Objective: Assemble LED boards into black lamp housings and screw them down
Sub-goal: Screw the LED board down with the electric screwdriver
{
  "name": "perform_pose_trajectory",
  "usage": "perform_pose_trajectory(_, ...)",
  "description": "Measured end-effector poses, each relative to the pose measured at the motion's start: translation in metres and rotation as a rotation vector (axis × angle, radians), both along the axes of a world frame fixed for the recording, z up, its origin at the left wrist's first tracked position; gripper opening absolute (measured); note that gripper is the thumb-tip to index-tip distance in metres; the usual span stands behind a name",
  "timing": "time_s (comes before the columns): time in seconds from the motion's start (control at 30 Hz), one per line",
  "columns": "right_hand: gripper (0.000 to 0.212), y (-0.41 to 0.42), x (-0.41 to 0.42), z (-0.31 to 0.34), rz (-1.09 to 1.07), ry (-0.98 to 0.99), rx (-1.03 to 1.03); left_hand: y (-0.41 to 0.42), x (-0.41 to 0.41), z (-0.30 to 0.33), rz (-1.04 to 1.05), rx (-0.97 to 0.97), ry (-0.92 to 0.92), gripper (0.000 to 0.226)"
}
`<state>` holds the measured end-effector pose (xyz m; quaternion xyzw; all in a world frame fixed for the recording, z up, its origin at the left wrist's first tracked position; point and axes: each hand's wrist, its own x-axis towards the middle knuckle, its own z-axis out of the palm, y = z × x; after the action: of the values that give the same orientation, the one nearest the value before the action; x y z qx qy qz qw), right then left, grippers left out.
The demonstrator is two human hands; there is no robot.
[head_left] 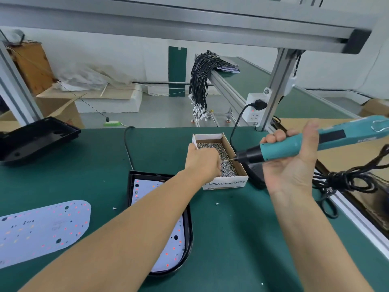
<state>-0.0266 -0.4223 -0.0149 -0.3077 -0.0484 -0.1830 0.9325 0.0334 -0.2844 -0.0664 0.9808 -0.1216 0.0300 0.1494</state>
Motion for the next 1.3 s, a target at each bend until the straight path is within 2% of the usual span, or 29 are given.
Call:
perform_pose_trajectory(0.13,0.063,0.002,-0.003,0.005,0.002,0.005,0.006,0.003,-0.001,0.009,0.053,-0.168,0.005,0.012)
perform_pose_trajectory(0.2,0.063,0.003,-0.006,0.007,0.007,-0.001,0.006,0.007,-0.005,0.017,0.069,-0.327,0.053,0.005)
perform_pose_trajectory(0.37,0.058,0.000,-0.013,0.012,0.025,-0.029,0.011,0.041,-0.031,0.041,0.160,-1.146,0.453,0.013)
perform_pose_trajectory(0.47,0.056,0.008,-0.018,0.015,0.090,-0.042,0.038,0.073,-0.054,0.050,0.171,-1.407,0.561,0.013)
perform_pose_trajectory(0.67,0.048,0.046,-0.028,0.022,0.235,-0.090,0.045,0.116,-0.100,0.046,0.250,-1.629,0.552,0.006)
perform_pose_trajectory(0.93,0.063,0.091,-0.043,0.025,0.377,-0.164,-0.062,0.124,-0.124,0.039,0.342,-1.983,0.695,0.011)
perform_pose_trajectory(1.3,0.057,0.094,-0.044,0.032,0.402,-0.203,-0.063,0.120,-0.134,0.040,0.268,-2.083,0.692,0.005)
